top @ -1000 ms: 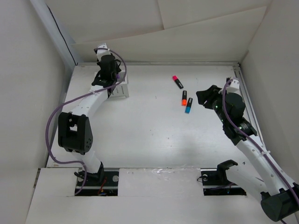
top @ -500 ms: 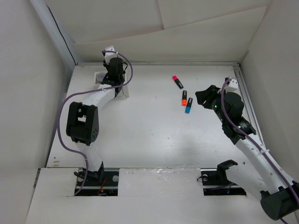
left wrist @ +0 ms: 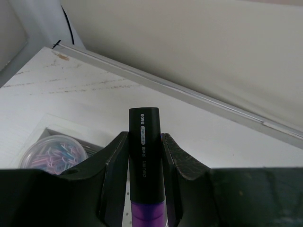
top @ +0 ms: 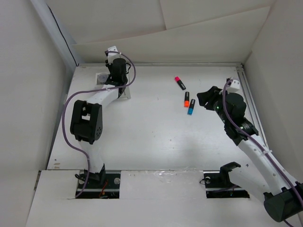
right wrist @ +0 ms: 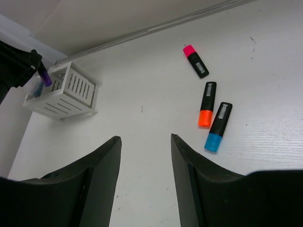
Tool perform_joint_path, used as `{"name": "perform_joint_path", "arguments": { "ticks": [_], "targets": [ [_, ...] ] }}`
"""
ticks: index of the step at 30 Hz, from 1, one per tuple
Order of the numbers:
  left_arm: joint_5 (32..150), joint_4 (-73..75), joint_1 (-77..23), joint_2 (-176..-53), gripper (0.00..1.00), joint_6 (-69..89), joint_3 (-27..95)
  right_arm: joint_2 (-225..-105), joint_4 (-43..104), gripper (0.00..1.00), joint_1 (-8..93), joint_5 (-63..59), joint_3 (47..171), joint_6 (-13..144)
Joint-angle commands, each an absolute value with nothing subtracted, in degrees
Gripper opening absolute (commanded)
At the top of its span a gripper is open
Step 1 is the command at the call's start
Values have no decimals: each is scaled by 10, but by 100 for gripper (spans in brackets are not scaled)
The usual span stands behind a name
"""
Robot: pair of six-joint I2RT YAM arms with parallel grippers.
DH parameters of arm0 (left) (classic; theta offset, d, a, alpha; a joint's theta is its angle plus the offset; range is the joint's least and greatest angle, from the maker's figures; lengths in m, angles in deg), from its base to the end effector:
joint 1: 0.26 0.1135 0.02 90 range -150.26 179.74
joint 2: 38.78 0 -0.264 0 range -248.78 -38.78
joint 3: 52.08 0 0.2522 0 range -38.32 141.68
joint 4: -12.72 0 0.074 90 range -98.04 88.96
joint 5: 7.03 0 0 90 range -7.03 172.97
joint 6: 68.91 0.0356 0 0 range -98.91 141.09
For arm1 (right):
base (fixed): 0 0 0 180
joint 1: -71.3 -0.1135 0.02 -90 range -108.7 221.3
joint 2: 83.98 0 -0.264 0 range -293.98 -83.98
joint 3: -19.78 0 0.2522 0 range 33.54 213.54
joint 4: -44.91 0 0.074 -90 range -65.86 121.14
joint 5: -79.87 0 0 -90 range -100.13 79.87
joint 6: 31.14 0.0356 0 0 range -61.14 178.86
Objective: Sort the stationery into containers
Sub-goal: Place the pen in the storage box.
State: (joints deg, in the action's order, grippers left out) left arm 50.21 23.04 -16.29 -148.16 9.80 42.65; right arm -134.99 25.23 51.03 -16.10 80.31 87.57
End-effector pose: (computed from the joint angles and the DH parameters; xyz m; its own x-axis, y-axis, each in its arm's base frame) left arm 0.4429 -0.1072 0.2909 -0.0151 -0.1670 -0.9858 -0.2950 0.9428 -0.1552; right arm 0.1986 0.0694 0.3411 -0.2645 0.4116 -0.8721 -0.1385 0.8787 0.4568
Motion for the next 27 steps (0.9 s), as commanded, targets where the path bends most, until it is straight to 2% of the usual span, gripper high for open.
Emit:
{"name": "perform_joint_path", "arguments": {
  "ticks": [1,17,25,27],
  "targets": [
    [484,273,-161,-1490,15,112,451,-1349,282,52,513,-153,804,871],
    [457,326,-173,-1510,15,141,427,-1354,301,51,513,-140,793,865],
    [450,326,-185,-1473,27,119,389,-1349,301,51,513,-135,793,865],
    [444,326,-185,-1467,35,119,375,-1349,301,51,513,-135,793,865]
  ]
}}
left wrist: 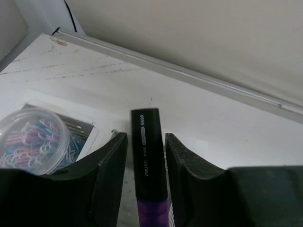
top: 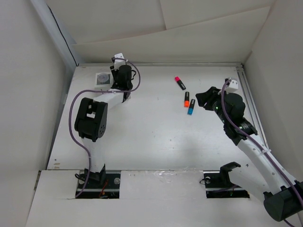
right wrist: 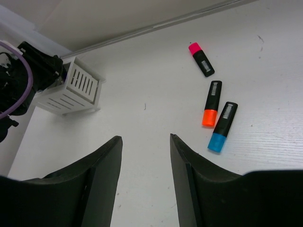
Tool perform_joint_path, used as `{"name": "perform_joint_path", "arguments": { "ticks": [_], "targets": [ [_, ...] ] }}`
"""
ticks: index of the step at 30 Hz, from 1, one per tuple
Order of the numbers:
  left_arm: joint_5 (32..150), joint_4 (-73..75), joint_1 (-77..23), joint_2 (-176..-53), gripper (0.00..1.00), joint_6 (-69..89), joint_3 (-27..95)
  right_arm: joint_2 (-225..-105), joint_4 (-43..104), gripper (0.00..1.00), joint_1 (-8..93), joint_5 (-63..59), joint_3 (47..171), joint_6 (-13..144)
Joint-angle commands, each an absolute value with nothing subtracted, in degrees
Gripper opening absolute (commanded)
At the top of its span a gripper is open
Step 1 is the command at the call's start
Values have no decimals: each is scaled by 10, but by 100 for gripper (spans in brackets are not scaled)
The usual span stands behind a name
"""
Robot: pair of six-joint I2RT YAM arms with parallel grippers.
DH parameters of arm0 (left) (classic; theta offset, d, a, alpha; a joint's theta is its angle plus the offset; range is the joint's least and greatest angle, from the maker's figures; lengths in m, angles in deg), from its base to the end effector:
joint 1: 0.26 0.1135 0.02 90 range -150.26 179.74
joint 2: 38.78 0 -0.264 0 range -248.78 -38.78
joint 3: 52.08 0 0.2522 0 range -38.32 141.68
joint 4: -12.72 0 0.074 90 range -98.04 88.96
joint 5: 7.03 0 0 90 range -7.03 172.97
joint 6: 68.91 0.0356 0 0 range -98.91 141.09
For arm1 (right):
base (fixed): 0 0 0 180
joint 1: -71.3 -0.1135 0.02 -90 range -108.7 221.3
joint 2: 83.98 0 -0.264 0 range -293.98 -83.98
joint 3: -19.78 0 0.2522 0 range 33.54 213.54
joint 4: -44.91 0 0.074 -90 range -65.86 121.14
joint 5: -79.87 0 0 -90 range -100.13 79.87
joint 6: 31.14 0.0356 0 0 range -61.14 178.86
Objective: Sort the stationery into containers
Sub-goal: Place the pen in the storage box, then pick up the pen from the center of the board.
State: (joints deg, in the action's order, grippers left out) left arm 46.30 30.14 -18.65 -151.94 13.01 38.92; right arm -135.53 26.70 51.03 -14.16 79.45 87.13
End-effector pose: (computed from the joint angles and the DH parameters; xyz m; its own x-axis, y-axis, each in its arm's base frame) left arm 0.4428 -0.1248 0.2526 -0.0338 -0.1076 -0.9936 -0.3196 0.9431 -0.0912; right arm 0.2010 0.0716 0.3367 -0.2777 0.4011 -0.8729 -0.1694 0.8740 0.4555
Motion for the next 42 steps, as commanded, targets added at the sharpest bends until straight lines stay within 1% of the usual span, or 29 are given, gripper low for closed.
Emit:
{"name": "perform_joint_path", "arguments": {
  "ticks": [1,2,3,7,9,11,12,13,15,16,18,19,21,22,23,25,26,27,28,29,30,31,32,35,36,37,38,39,42],
  "targets": [
    [439,321,-185,-1467,38,113,374,-1349,301,51,513,-135,793,865],
    [439,321,-185,-1460,42,112,369,-1349,301,51,513,-135,793,865],
    [439,321,-185,-1455,42,112,361,-1349,301,51,513,-135,793,865],
    [439,321,-185,-1422,58,107,343,-1349,301,51,513,-129,793,865],
    [439,321,-185,-1403,61,101,337,-1349,301,51,513,-124,793,865],
    [451,315,-185,-1370,61,89,331,-1349,301,51,513,-124,793,865],
    [458,310,-185,-1357,58,84,331,-1349,301,51,513,-124,793,865],
    [475,310,-185,-1346,51,76,331,-1354,301,51,513,-124,793,865],
    [499,289,-185,-1320,49,57,331,-1354,301,51,513,-124,793,865],
    [517,271,-198,-1319,45,57,346,-1354,301,51,513,-124,793,871],
    [545,257,-215,-1325,42,57,373,-1354,301,51,513,-124,793,871],
    [558,219,-227,-1336,42,52,391,-1354,301,40,513,-130,793,871],
    [592,169,-269,-1384,40,47,463,-1354,301,25,513,-146,793,871],
    [598,131,-285,-1403,40,47,486,-1354,301,14,513,-152,793,871],
    [604,113,-302,-1422,40,47,531,-1348,301,10,513,-157,788,871],
    [610,57,-348,-1488,40,41,582,-1340,301,5,513,-171,788,876],
    [610,37,-359,-1512,40,41,641,-1333,294,3,513,-180,788,876],
    [610,14,-370,-1538,40,36,676,-1333,294,3,513,-186,788,876],
    [610,-10,-382,-1595,40,23,713,-1333,294,3,513,-187,788,876],
    [618,-49,-382,-1622,35,16,748,-1333,289,3,519,-187,788,876],
    [627,-65,-382,-1647,32,5,812,-1333,289,6,519,-187,788,876],
    [646,-78,-382,-1693,29,-5,839,-1333,289,8,519,-187,788,876],
    [651,-86,-382,-1715,27,-21,862,-1333,283,10,519,-187,788,876],
    [669,-91,-382,-1778,26,-30,933,-1333,283,21,519,-187,788,876],
    [669,-91,-382,-1790,28,-38,947,-1333,283,29,519,-187,788,876],
    [669,-91,-382,-1801,31,-44,962,-1333,283,33,519,-187,788,876],
    [681,-91,-382,-1816,36,-44,962,-1338,283,36,519,-187,788,876],
    [687,-83,-382,-1821,37,-49,962,-1338,283,40,519,-187,788,876],
    [715,-75,-394,-1828,40,-55,946,-1344,283,41,519,-180,793,876]
  ]
}}
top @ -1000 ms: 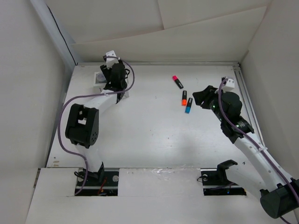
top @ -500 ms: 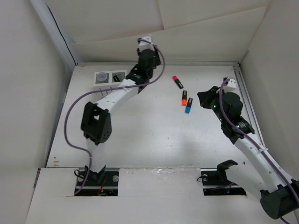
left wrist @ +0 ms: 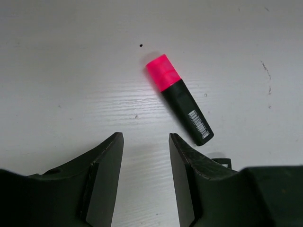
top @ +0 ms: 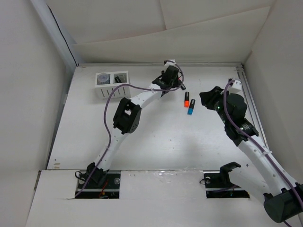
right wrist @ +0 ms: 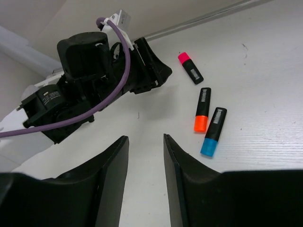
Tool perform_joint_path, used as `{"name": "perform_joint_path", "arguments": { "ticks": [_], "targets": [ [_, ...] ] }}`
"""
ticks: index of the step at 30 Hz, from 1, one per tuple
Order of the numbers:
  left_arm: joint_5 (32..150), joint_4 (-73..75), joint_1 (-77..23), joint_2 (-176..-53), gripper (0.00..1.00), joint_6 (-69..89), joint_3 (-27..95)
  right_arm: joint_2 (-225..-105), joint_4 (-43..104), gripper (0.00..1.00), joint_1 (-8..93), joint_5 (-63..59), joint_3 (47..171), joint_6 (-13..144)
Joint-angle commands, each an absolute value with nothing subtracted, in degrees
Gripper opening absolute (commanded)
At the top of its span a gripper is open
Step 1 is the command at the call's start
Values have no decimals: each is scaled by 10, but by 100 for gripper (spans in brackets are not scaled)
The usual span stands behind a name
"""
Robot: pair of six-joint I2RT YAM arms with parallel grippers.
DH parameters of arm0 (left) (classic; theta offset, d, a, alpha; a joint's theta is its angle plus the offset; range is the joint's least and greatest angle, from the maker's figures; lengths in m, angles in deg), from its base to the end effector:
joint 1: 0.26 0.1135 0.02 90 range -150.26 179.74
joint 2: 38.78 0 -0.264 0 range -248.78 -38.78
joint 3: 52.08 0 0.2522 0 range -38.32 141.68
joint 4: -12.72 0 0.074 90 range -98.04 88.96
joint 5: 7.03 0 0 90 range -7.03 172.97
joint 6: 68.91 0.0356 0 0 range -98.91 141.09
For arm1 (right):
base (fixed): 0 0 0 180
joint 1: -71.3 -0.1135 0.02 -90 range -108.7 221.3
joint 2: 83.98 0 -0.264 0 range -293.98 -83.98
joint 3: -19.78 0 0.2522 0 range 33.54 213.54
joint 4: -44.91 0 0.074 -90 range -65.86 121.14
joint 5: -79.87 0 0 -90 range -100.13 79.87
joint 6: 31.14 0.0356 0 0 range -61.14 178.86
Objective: Sort the stationery into containers
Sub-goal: Pick up the pen from the center of the board.
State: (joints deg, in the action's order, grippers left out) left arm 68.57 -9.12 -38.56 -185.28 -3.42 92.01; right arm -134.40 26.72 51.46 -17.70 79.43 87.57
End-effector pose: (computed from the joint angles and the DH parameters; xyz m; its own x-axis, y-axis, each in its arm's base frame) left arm 0.4693 -0.3594 0.2041 -0.4685 -0.1420 -0.8720 0.2506 0.9251 -0.2853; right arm 0.1979 0.0664 0.3404 -0.2313 0.4228 -0.8762 -0.1173 0.8819 0.4565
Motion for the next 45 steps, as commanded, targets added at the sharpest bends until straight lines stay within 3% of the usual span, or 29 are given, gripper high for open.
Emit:
{"name": "perform_joint_path", "arguments": {
  "ticks": [1,10,39,45],
  "targets": [
    [715,-68,-399,-1828,40,-55,935,-1350,278,41,524,-180,793,876],
    [715,-25,-460,-1781,52,-13,831,-1350,278,43,524,-174,793,881],
    [687,-65,-476,-1882,52,18,928,-1338,278,45,524,-163,793,876],
    [674,-60,-476,-1888,43,28,941,-1333,278,45,524,-163,793,876]
  ]
}}
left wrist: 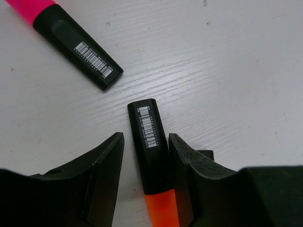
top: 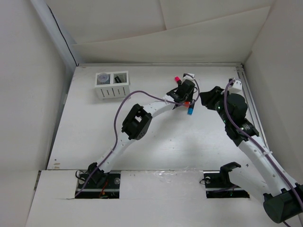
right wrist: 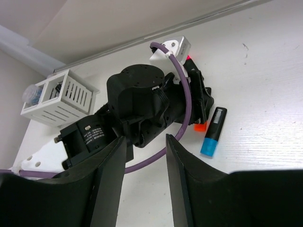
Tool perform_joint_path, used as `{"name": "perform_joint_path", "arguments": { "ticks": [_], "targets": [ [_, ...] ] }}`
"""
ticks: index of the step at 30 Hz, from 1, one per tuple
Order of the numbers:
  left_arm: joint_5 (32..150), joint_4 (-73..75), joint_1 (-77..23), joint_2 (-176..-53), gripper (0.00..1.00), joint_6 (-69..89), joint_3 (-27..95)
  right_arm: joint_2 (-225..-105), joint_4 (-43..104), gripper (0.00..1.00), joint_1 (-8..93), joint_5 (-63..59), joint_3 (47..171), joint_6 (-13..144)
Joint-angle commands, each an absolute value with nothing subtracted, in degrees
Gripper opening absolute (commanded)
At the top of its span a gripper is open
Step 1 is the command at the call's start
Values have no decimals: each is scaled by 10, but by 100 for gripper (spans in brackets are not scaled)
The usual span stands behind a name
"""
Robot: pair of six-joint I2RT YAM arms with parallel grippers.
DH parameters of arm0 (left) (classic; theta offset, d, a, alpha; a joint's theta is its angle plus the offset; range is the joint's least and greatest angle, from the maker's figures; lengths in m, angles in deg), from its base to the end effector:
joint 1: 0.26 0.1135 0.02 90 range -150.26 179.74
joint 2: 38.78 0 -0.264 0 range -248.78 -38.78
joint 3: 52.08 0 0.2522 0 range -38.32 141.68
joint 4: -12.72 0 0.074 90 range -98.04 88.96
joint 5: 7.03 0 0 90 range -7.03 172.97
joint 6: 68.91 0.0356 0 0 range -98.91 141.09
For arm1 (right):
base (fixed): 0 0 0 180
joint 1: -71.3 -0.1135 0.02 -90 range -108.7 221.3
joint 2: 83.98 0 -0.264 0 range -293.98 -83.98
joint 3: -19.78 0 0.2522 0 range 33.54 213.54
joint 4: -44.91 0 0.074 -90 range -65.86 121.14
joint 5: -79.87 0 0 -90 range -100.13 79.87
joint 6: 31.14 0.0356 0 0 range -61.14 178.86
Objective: Sort the stationery into containers
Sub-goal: Pick up the pen from the center of the board.
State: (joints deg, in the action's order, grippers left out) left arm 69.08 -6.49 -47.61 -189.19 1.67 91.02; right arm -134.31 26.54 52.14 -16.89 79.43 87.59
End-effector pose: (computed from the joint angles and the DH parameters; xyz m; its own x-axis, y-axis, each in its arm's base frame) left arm 0.4107 -0.4332 0.1633 -0.4743 0.0385 -0.8795 0.4355 0.8785 -0.1964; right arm 0.1982 0.0644 0.3404 -0.2342 0.4240 -0.8749 -0.1181 0.8808 0.4585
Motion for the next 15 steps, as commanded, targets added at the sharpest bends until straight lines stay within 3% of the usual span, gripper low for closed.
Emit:
{"name": "perform_joint_path", "arguments": {
  "ticks": [1,8,15],
  "targets": [
    [668,-60,-476,-1888,38,33,941,-1333,278,45,524,-163,793,876],
    [663,-77,-476,-1893,28,39,947,-1327,278,45,524,-163,793,876],
    [651,-63,-482,-1846,14,50,870,-1321,278,45,524,-163,793,876]
  ]
}}
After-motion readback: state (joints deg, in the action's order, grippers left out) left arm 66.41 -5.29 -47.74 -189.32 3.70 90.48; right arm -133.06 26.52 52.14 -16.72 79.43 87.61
